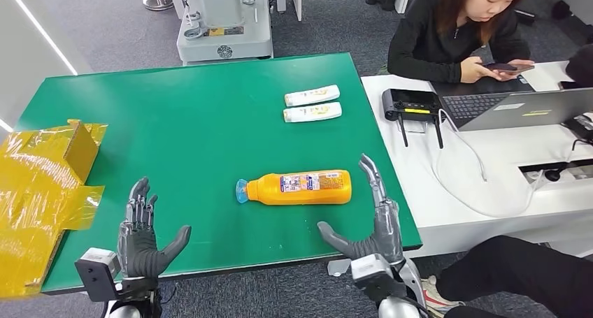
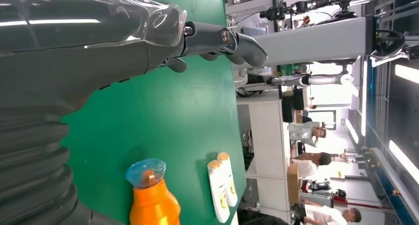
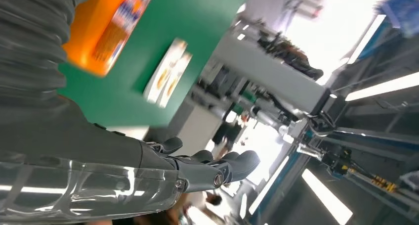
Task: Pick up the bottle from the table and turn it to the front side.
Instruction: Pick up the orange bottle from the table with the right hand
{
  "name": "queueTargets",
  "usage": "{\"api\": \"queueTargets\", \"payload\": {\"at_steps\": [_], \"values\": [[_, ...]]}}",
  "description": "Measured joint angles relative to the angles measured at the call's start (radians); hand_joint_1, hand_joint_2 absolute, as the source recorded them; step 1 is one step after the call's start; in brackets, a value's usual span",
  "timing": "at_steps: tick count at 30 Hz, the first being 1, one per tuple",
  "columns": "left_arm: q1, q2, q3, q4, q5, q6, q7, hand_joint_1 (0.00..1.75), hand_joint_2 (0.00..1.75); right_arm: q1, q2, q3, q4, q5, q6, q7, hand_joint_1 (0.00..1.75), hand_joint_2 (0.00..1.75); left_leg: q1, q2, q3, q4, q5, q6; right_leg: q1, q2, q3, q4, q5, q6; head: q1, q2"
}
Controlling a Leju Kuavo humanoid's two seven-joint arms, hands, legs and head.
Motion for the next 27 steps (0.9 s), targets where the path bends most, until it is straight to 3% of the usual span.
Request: {"api": "queueTargets", "payload": {"at_steps": [4, 6, 10, 15, 18, 24, 27], "values": [[-0.020, -0.008, -0.006, 0.019, -0.013, -0.039, 0.016, 0.00, 1.75, -0.137, -0.041, 0.002, 0.076, 0.393, 0.087, 0.216, 0.00, 1.75, 0.000, 0.003, -0.001, 0.000, 0.002, 0.002, 0.000, 0.004, -0.002, 0.000, 0.003, 0.001, -0.001, 0.000], [-0.037, -0.018, -0.010, 0.029, -0.018, -0.060, 0.026, 0.00, 1.75, -0.235, -0.065, 0.011, 0.156, 0.468, 0.119, 0.261, 0.00, 1.75, -0.001, 0.002, -0.001, 0.000, 0.004, 0.004, -0.001, 0.003, -0.002, 0.000, 0.005, 0.002, 0.000, 0.000], [-0.046, -0.026, -0.010, 0.042, -0.022, -0.066, 0.030, 0.00, 1.75, -0.327, -0.083, 0.023, 0.252, 0.427, 0.105, 0.254, 0.00, 1.75, -0.001, 0.000, -0.002, 0.001, 0.005, 0.004, -0.001, 0.001, -0.002, 0.000, 0.006, 0.003, -0.001, 0.000], [-0.051, -0.027, -0.010, 0.052, -0.023, -0.068, 0.030, 0.00, 1.75, -0.346, -0.093, 0.033, 0.284, 0.312, 0.094, 0.217, 0.00, 1.75, -0.001, 0.000, -0.003, 0.001, 0.005, 0.004, -0.001, 0.000, -0.003, 0.000, 0.006, 0.004, 0.000, 0.000], [-0.060, -0.026, -0.010, 0.059, -0.021, -0.069, 0.031, 0.00, 1.75, -0.347, -0.094, 0.035, 0.288, 0.307, 0.105, 0.237, 0.00, 1.75, -0.001, 0.000, -0.003, 0.001, 0.005, 0.004, -0.001, 0.000, -0.003, 0.000, 0.005, 0.004, 0.000, 0.000], [-0.081, -0.026, -0.022, 0.075, -0.007, -0.089, 0.043, 0.00, 1.75, -0.406, -0.106, 0.034, 0.369, 0.303, 0.295, 0.312, 0.00, 1.75, -0.001, 0.000, -0.004, 0.001, 0.005, 0.005, -0.001, 0.000, -0.004, 0.000, 0.006, 0.004, 0.000, 0.000], [-0.083, -0.027, -0.030, 0.081, -0.008, -0.100, 0.047, 0.00, 1.75, -0.462, -0.111, 0.035, 0.465, 0.292, 0.337, 0.312, 0.00, 1.75, -0.001, 0.000, -0.004, 0.001, 0.006, 0.005, -0.001, 0.000, -0.004, 0.000, 0.006, 0.004, 0.000, 0.000]]}}
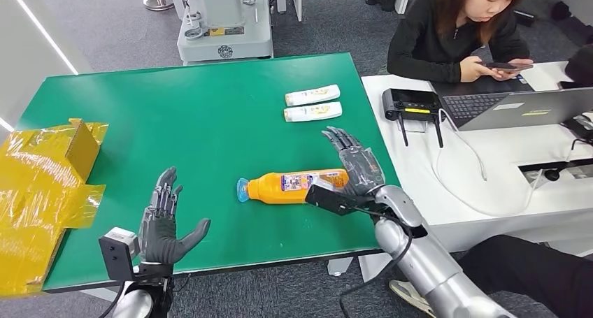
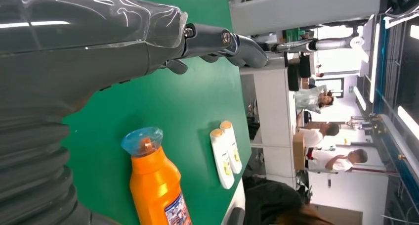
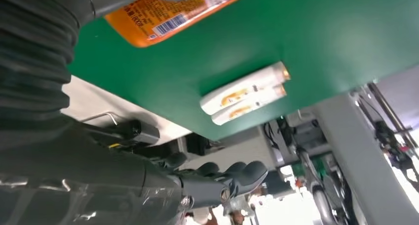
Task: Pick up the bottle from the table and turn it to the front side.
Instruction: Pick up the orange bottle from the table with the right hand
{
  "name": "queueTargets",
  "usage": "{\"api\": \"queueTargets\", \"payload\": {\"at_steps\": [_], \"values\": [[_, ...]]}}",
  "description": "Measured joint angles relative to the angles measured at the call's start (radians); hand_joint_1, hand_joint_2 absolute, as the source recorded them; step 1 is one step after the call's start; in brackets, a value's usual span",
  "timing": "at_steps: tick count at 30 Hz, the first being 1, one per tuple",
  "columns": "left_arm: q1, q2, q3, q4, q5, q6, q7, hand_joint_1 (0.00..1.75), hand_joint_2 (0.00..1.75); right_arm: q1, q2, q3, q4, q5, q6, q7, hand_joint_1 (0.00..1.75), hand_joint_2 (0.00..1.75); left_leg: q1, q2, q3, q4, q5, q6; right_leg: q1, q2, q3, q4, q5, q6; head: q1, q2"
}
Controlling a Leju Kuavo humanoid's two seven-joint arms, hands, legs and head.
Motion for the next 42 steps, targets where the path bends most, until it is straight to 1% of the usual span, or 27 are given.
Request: {"api": "queueTargets", "payload": {"at_steps": [3, 7, 11, 15, 22, 25, 29, 31, 35, 42], "values": [[-0.001, -0.001, -0.004, 0.006, -0.001, -0.003, 0.000, 0.00, 1.75, -0.031, -0.001, 0.001, 0.063, 0.000, 0.006, -0.001, 0.00, 1.75, -0.001, 0.000, 0.000, 0.000, 0.000, 0.000, -0.001, -0.001, 0.000, 0.000, 0.000, 0.000, 0.000, 0.000], [-0.004, -0.001, -0.005, 0.011, -0.001, -0.003, 0.001, 0.00, 1.75, -0.051, -0.001, 0.004, 0.108, -0.002, 0.011, -0.002, 0.00, 1.75, -0.001, 0.000, 0.000, 0.000, 0.000, 0.000, -0.001, 0.000, 0.000, 0.000, 0.000, 0.000, 0.000, 0.000], [-0.008, -0.001, -0.007, 0.017, -0.002, -0.007, 0.001, 0.00, 1.75, -0.068, 0.000, 0.011, 0.146, -0.017, 0.068, -0.002, 0.00, 1.75, -0.001, 0.000, -0.001, 0.000, 0.000, 0.000, -0.001, -0.001, -0.001, 0.000, 0.000, 0.000, 0.000, 0.000], [-0.011, -0.001, -0.012, 0.023, 0.000, -0.009, 0.005, 0.00, 1.75, -0.097, 0.007, 0.034, 0.208, 0.002, 0.127, 0.018, 0.00, 1.75, -0.001, 0.000, -0.002, 0.000, 0.000, 0.000, -0.001, -0.001, -0.001, 0.000, 0.000, 0.000, 0.000, 0.000], [-0.011, -0.001, -0.012, 0.024, 0.001, -0.009, 0.020, 0.00, 1.75, -0.176, 0.037, 0.079, 0.333, 0.037, 0.156, 0.028, 0.00, 1.75, -0.001, 0.000, -0.001, 0.000, 0.000, 0.000, -0.001, -0.001, -0.001, 0.000, 0.000, 0.000, 0.000, 0.000], [-0.011, -0.001, -0.012, 0.024, -0.003, -0.004, 0.028, 0.00, 1.75, -0.203, 0.053, 0.091, 0.377, 0.011, 0.165, -0.004, 0.00, 1.75, -0.001, -0.001, -0.002, 0.000, 0.000, 0.000, -0.001, -0.001, -0.001, 0.000, 0.000, 0.001, 0.000, 0.000], [-0.010, 0.001, -0.012, 0.024, -0.013, 0.004, 0.033, 0.00, 1.75, -0.219, 0.079, 0.083, 0.422, -0.114, 0.199, -0.095, 0.00, 1.75, -0.001, -0.001, -0.002, 0.000, 0.000, 0.000, -0.001, -0.001, -0.001, 0.000, 0.000, 0.000, 0.000, 0.000], [-0.010, 0.002, -0.012, 0.024, -0.016, 0.005, 0.033, 0.00, 1.75, -0.230, 0.091, 0.082, 0.447, -0.131, 0.204, -0.096, 0.00, 1.75, -0.001, -0.001, -0.002, 0.000, 0.000, 0.000, -0.001, -0.001, -0.001, 0.000, 0.000, 0.000, 0.000, 0.000], [-0.010, 0.002, -0.012, 0.024, -0.020, 0.005, 0.033, 0.00, 1.75, -0.258, 0.112, 0.087, 0.491, -0.122, 0.207, -0.081, 0.00, 1.75, -0.001, -0.001, -0.002, 0.000, 0.000, 0.000, -0.001, -0.001, -0.001, 0.000, 0.000, 0.000, 0.000, 0.000], [-0.011, 0.002, -0.012, 0.024, -0.021, 0.005, 0.033, 0.00, 1.75, -0.278, 0.125, 0.093, 0.528, -0.122, 0.204, -0.075, 0.00, 1.75, -0.001, -0.001, -0.002, 0.000, 0.000, 0.001, -0.001, -0.001, -0.002, 0.000, 0.000, 0.000, 0.000, 0.000]]}}
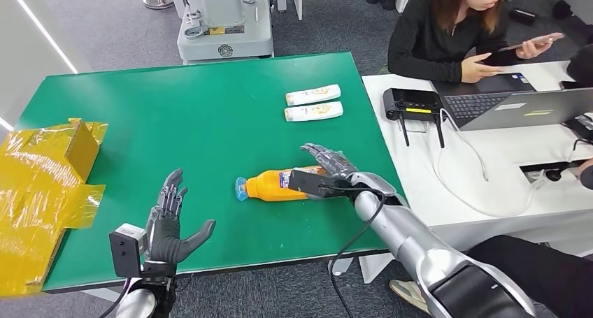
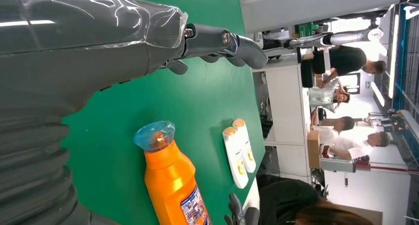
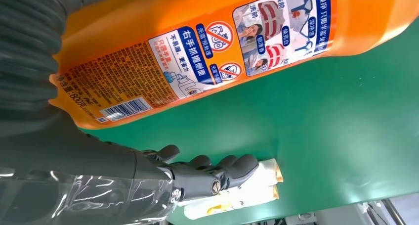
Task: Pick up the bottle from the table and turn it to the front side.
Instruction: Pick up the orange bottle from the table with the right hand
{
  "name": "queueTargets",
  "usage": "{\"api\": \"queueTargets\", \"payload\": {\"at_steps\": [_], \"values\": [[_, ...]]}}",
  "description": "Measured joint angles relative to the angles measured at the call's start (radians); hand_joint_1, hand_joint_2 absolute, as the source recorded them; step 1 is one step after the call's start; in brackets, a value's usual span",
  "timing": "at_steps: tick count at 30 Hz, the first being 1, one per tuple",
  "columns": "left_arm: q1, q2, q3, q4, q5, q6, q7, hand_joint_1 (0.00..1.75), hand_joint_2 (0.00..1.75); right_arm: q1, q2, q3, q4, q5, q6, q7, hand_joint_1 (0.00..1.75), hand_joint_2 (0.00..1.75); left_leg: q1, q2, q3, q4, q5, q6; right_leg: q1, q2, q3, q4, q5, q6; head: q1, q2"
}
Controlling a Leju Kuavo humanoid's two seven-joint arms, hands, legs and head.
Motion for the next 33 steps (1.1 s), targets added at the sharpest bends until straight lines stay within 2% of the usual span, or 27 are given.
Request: {"api": "queueTargets", "payload": {"at_steps": [10, 14, 15, 16, 19, 20, 22, 28, 33], "values": [[-0.007, -0.001, 0.000, 0.008, 0.038, -0.040, 0.030, 0.00, 1.75, 0.009, 0.005, 0.008, 0.019, -0.003, 0.003, 0.020, 0.00, 1.75, 0.000, 0.000, 0.000, 0.000, 0.000, 0.000, 0.000, 0.000, 0.000, 0.000, 0.000, 0.000, 0.000, 0.000], [-0.013, -0.001, 0.000, 0.009, 0.087, -0.085, 0.061, 0.00, 1.75, -0.001, 0.005, 0.024, 0.026, 0.022, 0.029, 0.064, 0.00, 1.75, 0.000, 0.000, 0.000, 0.000, 0.000, 0.000, 0.000, 0.000, 0.000, 0.000, 0.000, 0.000, 0.000, 0.000], [-0.014, -0.001, 0.000, 0.009, 0.098, -0.095, 0.068, 0.00, 1.75, -0.005, 0.005, 0.031, 0.027, 0.029, 0.037, 0.075, 0.05, 1.75, 0.000, 0.000, 0.000, 0.000, 0.000, 0.000, 0.000, 0.000, 0.000, 0.000, 0.000, 0.000, 0.000, 0.000], [-0.015, -0.001, 0.000, 0.009, 0.106, -0.103, 0.072, 0.00, 1.75, -0.007, 0.004, 0.037, 0.028, 0.033, 0.044, 0.083, 0.28, 1.75, 0.000, 0.000, 0.000, 0.000, 0.000, 0.000, 0.000, 0.000, 0.000, 0.000, 0.000, 0.000, 0.000, 0.000], [-0.012, -0.001, 0.000, 0.009, 0.126, -0.122, 0.082, 0.00, 1.75, -0.009, 0.003, 0.051, 0.029, 0.037, 0.054, 0.095, 1.40, 1.75, 0.000, 0.000, 0.000, 0.000, 0.000, 0.000, 0.000, 0.000, 0.000, 0.000, 0.000, 0.000, 0.000, 0.000], [-0.009, 0.000, 0.001, 0.009, 0.134, -0.130, 0.084, 0.00, 1.75, -0.009, 0.002, 0.054, 0.029, 0.037, 0.055, 0.097, 1.56, 1.75, 0.000, 0.000, 0.000, 0.000, 0.000, 0.000, 0.000, 0.000, 0.000, 0.000, 0.000, 0.000, 0.000, 0.000], [-0.002, 0.000, 0.002, 0.009, 0.150, -0.146, 0.089, 0.00, 1.75, -0.009, 0.001, 0.060, 0.029, 0.038, 0.056, 0.099, 1.61, 1.75, 0.000, 0.000, 0.000, 0.000, 0.000, 0.000, 0.000, 0.000, 0.000, 0.000, 0.000, 0.000, 0.000, 0.000], [0.003, 0.000, 0.012, 0.009, 0.194, -0.184, 0.109, 0.00, 1.75, -0.015, 0.000, 0.073, 0.029, 0.041, 0.062, 0.103, 1.58, 1.75, 0.000, 0.000, 0.001, 0.000, 0.000, 0.000, 0.000, 0.000, 0.000, 0.000, 0.000, 0.000, 0.000, 0.000], [0.003, 0.000, 0.017, 0.009, 0.220, -0.199, 0.120, 0.00, 1.75, -0.019, -0.002, 0.084, 0.029, 0.064, 0.061, 0.111, 1.71, 1.75, 0.000, 0.000, 0.001, 0.000, 0.000, 0.000, 0.000, 0.000, 0.000, 0.000, 0.000, 0.000, 0.000, 0.000]]}}
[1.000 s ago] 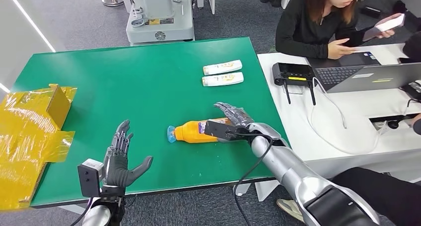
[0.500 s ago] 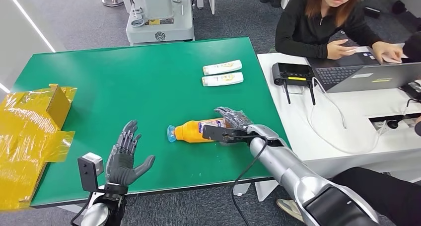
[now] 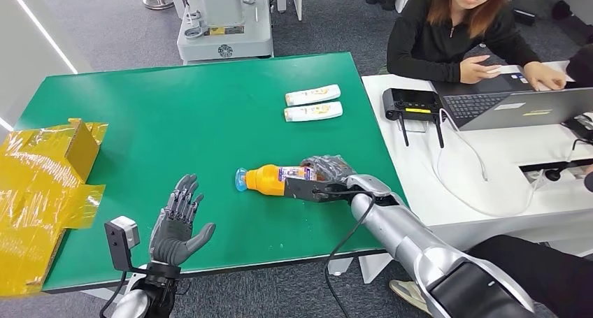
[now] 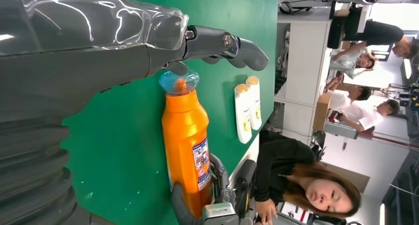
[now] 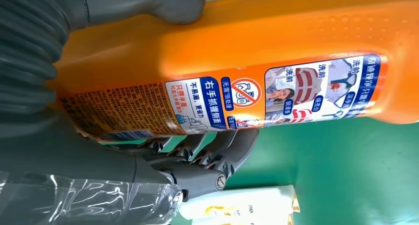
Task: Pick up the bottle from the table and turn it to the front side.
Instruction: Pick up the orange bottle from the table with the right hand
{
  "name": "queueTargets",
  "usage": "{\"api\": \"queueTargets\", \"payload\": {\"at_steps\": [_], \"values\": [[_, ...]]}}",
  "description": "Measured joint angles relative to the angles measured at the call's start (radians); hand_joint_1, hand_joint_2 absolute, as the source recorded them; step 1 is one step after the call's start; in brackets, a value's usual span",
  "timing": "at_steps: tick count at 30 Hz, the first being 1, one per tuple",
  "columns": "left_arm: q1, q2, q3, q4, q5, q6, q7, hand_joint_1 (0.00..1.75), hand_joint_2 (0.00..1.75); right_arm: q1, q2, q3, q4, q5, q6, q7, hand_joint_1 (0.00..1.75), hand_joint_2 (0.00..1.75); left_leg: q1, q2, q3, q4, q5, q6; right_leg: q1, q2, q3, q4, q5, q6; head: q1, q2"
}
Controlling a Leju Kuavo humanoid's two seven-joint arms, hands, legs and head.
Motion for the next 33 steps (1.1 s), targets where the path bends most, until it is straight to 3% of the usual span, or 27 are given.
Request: {"api": "queueTargets", "payload": {"at_steps": [18, 26, 33], "values": [[0.001, 0.000, 0.001, 0.000, 0.010, -0.001, 0.006, 0.00, 1.75, 0.021, -0.001, 0.018, -0.020, -0.023, -0.083, -0.043, 1.75, 1.75, 0.000, 0.000, 0.000, 0.000, 0.000, 0.000, 0.000, 0.000, 0.000, 0.000, 0.000, 0.000, 0.000, 0.000], [0.032, 0.000, 0.014, 0.000, 0.001, 0.015, -0.005, 0.00, 1.75, 0.134, 0.002, -0.034, -0.134, -0.230, -0.162, -0.243, 1.75, 1.75, 0.000, -0.002, -0.002, 0.000, 0.000, 0.000, 0.000, -0.002, -0.001, 0.000, -0.001, 0.000, 0.000, 0.000], [0.045, 0.001, 0.034, 0.000, -0.004, 0.039, -0.029, 0.00, 1.75, 0.230, 0.015, -0.055, -0.311, -0.368, -0.212, -0.309, 1.75, 1.75, 0.000, -0.002, -0.003, 0.000, -0.001, 0.000, 0.000, -0.002, -0.002, 0.000, -0.002, 0.000, 0.000, 0.000]]}}
